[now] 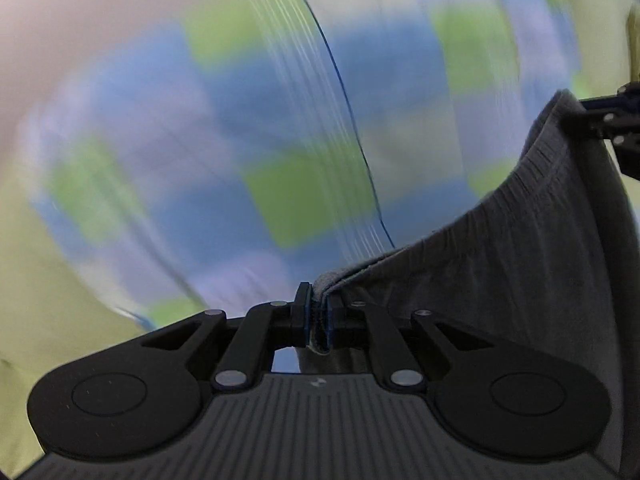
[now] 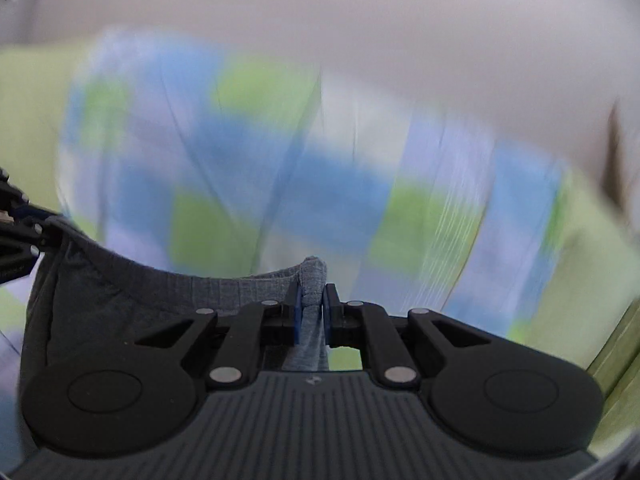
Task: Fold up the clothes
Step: 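Lift the grey pants with both grippers and lay them onto the checked blanket, then open both grippers and release the grey pants flat on the blanket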
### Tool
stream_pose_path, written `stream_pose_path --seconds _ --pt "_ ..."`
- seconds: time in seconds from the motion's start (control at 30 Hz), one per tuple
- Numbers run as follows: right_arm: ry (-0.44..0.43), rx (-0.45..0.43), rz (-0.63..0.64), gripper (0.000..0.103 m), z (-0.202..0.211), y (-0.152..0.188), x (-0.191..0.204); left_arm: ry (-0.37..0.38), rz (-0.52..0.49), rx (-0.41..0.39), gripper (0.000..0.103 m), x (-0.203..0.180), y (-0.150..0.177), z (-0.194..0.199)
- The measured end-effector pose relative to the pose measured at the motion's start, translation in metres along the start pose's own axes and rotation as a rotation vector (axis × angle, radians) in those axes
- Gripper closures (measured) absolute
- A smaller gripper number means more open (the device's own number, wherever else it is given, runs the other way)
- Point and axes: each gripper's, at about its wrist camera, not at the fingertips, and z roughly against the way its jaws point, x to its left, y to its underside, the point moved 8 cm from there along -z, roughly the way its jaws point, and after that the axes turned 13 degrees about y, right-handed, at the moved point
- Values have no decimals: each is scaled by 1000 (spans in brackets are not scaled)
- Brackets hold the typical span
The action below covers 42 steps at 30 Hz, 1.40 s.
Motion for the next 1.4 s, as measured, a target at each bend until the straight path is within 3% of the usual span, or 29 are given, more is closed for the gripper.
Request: stream_pose_path --seconds 0.1,0.2,0.3,0.37,0.43,0.47,0.5,0.57,0.6,0.63,0.7,0.77,0.83,0.97,1.0,1.1,1.2,1.33,1.4 --pt "-15 77 -14 95 -87 29 22 -5 -27 48 96 3 -11 -87" --pt "-10 106 -25 95 -139 46 27 -34 -53 55 96 11 -26 -143" --pt "-7 100 -43 95 -176 50 25 -63 -61 40 96 10 -47 -167" --pt "-7 92 -50 95 -197 41 17 -46 -72 80 96 8 -47 -179" --pt "-9 119 -42 95 -221 48 1 -30 -82 120 84 7 -46 -191" --pt "-17 140 -46 93 -226 52 3 -22 -96 142 84 6 -43 -196" --pt "-44 212 -73 75 -238 64 7 -30 -133 152 79 5 -37 -199" --pt "-59 284 -100 53 -240 76 6 -49 -217 164 61 3 -28 -193" --pt "-65 283 -112 49 -234 82 4 -46 -227 165 50 4 -25 -184" --pt "-63 273 -112 45 -229 83 1 -39 -225 157 46 6 -22 -176" --pt "-27 227 -138 28 -195 90 -18 -45 -209 138 44 15 -5 -139" --pt "-12 206 -178 28 -168 99 -34 -63 -148 150 44 25 23 -99" --pt "-61 204 -245 28 -117 120 -48 -36 -69 173 45 23 54 -63" --pt "-182 224 -271 31 2 164 -52 132 82 257 45 -27 141 19" --pt "-249 248 -287 41 42 184 -42 169 117 276 45 -40 156 31" --pt "-398 319 -330 60 124 219 -12 260 218 313 48 -73 184 41" --pt "-487 396 -331 60 171 244 26 281 233 316 56 -91 188 31" --pt "-519 435 -338 60 184 261 62 328 192 328 59 -111 190 15" --pt "-495 449 -350 60 190 270 71 350 179 336 59 -119 192 5"
